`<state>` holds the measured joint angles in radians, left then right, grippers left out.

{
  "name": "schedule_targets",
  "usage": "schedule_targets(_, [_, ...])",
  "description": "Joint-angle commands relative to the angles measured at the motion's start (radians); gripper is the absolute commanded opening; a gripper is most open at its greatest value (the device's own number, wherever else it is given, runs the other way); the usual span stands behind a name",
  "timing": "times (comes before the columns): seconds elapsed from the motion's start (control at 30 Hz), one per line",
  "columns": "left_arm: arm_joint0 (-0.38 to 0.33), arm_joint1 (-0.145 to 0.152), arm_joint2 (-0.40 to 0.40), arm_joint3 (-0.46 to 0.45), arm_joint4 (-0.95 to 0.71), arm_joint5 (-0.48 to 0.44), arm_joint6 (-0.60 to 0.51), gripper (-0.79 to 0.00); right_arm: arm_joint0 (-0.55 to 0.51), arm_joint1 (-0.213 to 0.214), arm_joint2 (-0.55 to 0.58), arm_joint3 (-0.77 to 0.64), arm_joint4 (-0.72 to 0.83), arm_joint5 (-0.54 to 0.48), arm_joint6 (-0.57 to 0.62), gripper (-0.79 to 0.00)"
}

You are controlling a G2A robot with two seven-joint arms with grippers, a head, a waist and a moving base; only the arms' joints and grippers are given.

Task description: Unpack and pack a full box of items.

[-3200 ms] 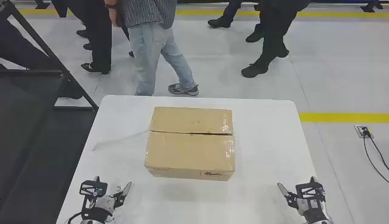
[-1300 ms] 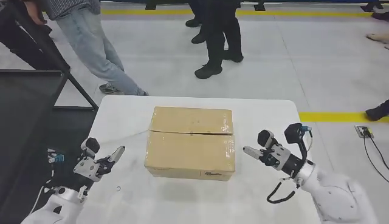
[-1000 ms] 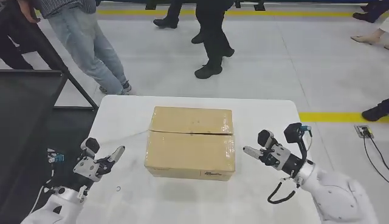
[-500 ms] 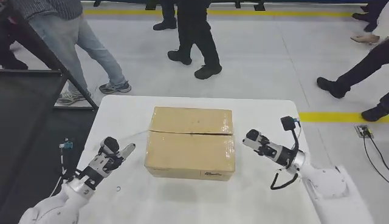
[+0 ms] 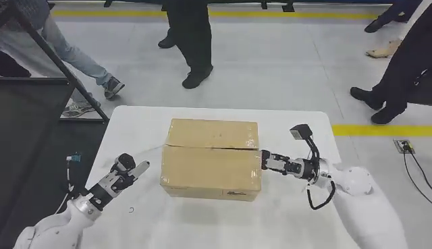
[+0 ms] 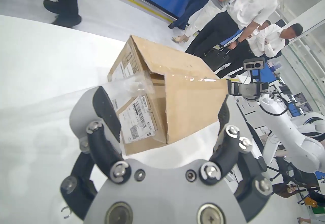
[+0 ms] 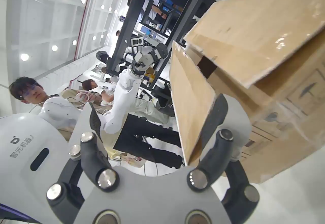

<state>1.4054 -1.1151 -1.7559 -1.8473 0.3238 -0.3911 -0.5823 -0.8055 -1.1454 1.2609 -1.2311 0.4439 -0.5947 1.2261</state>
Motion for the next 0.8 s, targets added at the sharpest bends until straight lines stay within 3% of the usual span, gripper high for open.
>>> schedule_targets(0.0, [-0.001, 0.001, 0.002, 0.000, -0.001, 0.001, 0.001, 0.000, -0.007, 0.007, -0.001, -0.026, 0.032, 0.007, 0.006, 0.000])
schedule_targets(0.33, [-0.003, 0.005, 0.010, -0.024, -0.078, -0.040, 0.016, 0.000, -0.124, 0.080, 0.017, -0.304, 0.084, 0.046, 0.046, 0.000])
schedule_targets(0.53, [0.003, 0.018, 0.028, -0.033, -0.179, -0.153, -0.141, 0.000, -0.209, 0.141, -0.013, -0.407, -0.009, 0.011, 0.011, 0.000])
schedule_targets(0.77, [-0.006, 0.043, 0.049, -0.009, -0.354, -0.239, -0.405, 0.000, -0.211, 0.202, -0.128, -0.374, -0.094, -0.059, -0.059, 0.000])
